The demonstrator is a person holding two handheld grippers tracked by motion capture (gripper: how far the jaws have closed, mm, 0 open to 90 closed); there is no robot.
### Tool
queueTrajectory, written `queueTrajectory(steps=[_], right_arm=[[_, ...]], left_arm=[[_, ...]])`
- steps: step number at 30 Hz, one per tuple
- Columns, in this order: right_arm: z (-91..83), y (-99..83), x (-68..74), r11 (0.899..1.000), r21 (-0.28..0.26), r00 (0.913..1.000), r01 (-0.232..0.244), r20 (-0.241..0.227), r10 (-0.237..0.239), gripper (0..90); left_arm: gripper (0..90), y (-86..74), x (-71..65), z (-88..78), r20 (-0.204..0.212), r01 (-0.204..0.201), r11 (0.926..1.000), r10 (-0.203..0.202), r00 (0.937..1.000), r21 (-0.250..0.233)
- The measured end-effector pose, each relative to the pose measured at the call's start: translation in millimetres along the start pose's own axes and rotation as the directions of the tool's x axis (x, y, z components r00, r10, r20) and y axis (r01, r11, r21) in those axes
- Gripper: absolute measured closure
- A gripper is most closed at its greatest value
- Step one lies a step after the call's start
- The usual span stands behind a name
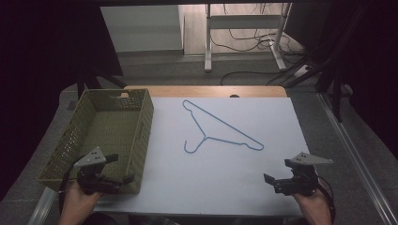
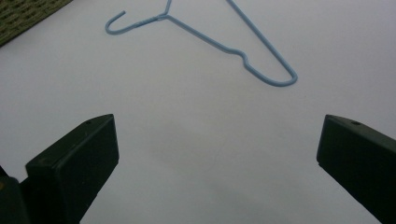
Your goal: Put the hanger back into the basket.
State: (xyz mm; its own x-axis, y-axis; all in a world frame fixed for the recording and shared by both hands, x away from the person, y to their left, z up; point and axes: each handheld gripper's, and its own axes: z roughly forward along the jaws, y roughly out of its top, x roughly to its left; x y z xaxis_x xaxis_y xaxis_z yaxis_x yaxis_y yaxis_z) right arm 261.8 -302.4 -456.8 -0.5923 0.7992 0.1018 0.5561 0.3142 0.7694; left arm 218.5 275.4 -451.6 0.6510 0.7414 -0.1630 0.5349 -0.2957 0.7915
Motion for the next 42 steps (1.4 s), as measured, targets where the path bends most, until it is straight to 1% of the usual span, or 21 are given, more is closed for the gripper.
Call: queueTrajectory(steps=[4, 6, 9, 10, 11, 14, 15, 17, 18, 21, 25, 28, 29, 30, 32, 35, 37, 38, 39, 40, 42], right_arm=[[-3.3, 6.1, 0.7, 1.0, -0.006, 0.9999, 0.015, 0.004, -0.015, 0.0], [-5.1, 10.2, 0.1, 1.0, -0.021, 1.0, 0.003, 0.001, -0.003, 0.0], [-7.1, 15.8, -0.3, 0.999, -0.036, 0.9999, -0.016, -0.005, 0.016, 0.0], [-7.6, 17.6, -0.4, 0.999, -0.04, 0.9998, -0.018, -0.002, 0.017, 0.0], [-8.3, 20.8, -0.3, 0.999, -0.044, 0.9997, -0.021, -0.013, 0.02, 0.0], [-8.5, 23.5, 0.5, 0.999, -0.045, 0.9998, -0.015, -0.015, 0.014, 0.0], [-8.3, 24.7, 1.2, 0.999, -0.041, 0.9998, -0.013, -0.018, 0.012, 0.0], [-5.6, 27.3, 3.2, 1.0, -0.014, 0.9998, 0.006, -0.02, -0.006, 0.0], [-4.8, 27.8, 3.7, 1.0, -0.008, 0.9997, 0.01, -0.021, -0.01, 0.0], [-2.4, 29.6, 5.2, 1.0, 0.006, 0.9995, 0.022, -0.022, -0.022, 0.0], [1.5, 33.4, 7.6, 0.999, 0.024, 0.9985, 0.048, -0.028, -0.047, 0.0], [4.2, 37.1, 9.8, 0.997, 0.033, 0.9978, 0.063, -0.024, -0.062, 0.0], [5.6, 39.5, 10.8, 0.997, 0.037, 0.9973, 0.068, -0.031, -0.066, 0.0], [5.6, 39.5, 10.8, 0.997, 0.037, 0.9973, 0.068, -0.031, -0.066, 0.0], [7.0, 41.5, 11.1, 0.996, 0.043, 0.9969, 0.073, -0.033, -0.071, 0.0], [9.4, 44.9, 11.2, 0.996, 0.045, 0.9966, 0.071, -0.043, -0.069, 0.0], [12.6, 48.9, 12.3, 0.996, 0.054, 0.9962, 0.075, -0.048, -0.073, 0.0], [12.6, 48.9, 12.3, 0.996, 0.054, 0.9962, 0.075, -0.048, -0.073, 0.0], [13.3, 49.9, 12.8, 0.995, 0.054, 0.9959, 0.079, -0.048, -0.076, 0.0], [15.4, 53.4, 14.0, 0.994, 0.062, 0.9943, 0.095, -0.053, -0.092, 0.0], [17.9, 57.0, 14.6, 0.992, 0.068, 0.9938, 0.102, -0.053, -0.098, 0.0]], left_arm=[[0.0, 7.7, -6.2, -0.1, 0.012, -0.024, 0.9995, 0.024, 0.9996, -0.02], [0.0, 11.0, -8.7, 0.4, 0.015, -0.028, 0.9994, 0.029, 0.9995, -0.02], [0.0, 18.5, -13.4, 3.4, 0.03, -0.03, 0.9995, 0.03, 0.9991, -0.008], [0.0, 20.4, -14.8, 4.6, 0.03, -0.035, 0.9994, 0.035, 0.9989, -0.005], [0.0, 23.3, -17.4, 7.0, 0.029, -0.041, 0.9992, 0.041, 0.9987, 0.0], [0.0, 26.5, -20.2, 10.1, 0.03, -0.044, 0.999, 0.044, 0.9986, 0.01], [0.0, 27.9, -21.4, 11.7, 0.03, -0.046, 0.9988, 0.046, 0.9985, 0.016], [0.0, 32.4, -25.3, 16.3, 0.027, -0.055, 0.9981, 0.055, 0.9981, 0.026], [0.0, 32.4, -25.3, 16.3, 0.027, -0.055, 0.9981, 0.055, 0.9981, 0.026], [0.0, 40.2, -31.0, 22.7, 0.036, -0.066, 0.9973, 0.065, 0.9972, 0.034], [0.1, 51.4, -40.1, 32.1, 0.03, -0.097, 0.9939, 0.095, 0.995, 0.053], [0.0, 59.0, -45.0, 40.0, 0.036, -0.098, 0.9943, 0.096, 0.9947, 0.043], [0.0, 62.9, -47.4, 44.9, 0.035, -0.094, 0.9948, 0.093, 0.995, 0.038], [0.0, 62.9, -47.4, 44.9, 0.035, -0.094, 0.9948, 0.093, 0.995, 0.038], [0.0, 67.0, -50.2, 50.8, 0.043, -0.095, 0.995, 0.093, 0.9947, 0.032], [0.0, 73.0, -54.8, 60.5, 0.062, -0.097, 0.995, 0.095, 0.9935, 0.026], [0.0, 80.1, -60.1, 70.5, 0.074, -0.106, 0.9942, 0.104, 0.9918, 0.02], [0.0, 80.1, -60.1, 70.5, 0.074, -0.106, 0.9942, 0.104, 0.9918, 0.02], [0.0, 82.3, -61.8, 73.9, 0.08, -0.108, 0.994, 0.107, 0.9911, 0.016], [0.1, 84.8, -64.1, 78.3, 0.086, -0.11, 0.9939, 0.108, 0.9904, 0.012], [0.1, 88.1, -67.9, 85.7, 0.098, -0.117, 0.993, 0.116, 0.9884, 0.011]])
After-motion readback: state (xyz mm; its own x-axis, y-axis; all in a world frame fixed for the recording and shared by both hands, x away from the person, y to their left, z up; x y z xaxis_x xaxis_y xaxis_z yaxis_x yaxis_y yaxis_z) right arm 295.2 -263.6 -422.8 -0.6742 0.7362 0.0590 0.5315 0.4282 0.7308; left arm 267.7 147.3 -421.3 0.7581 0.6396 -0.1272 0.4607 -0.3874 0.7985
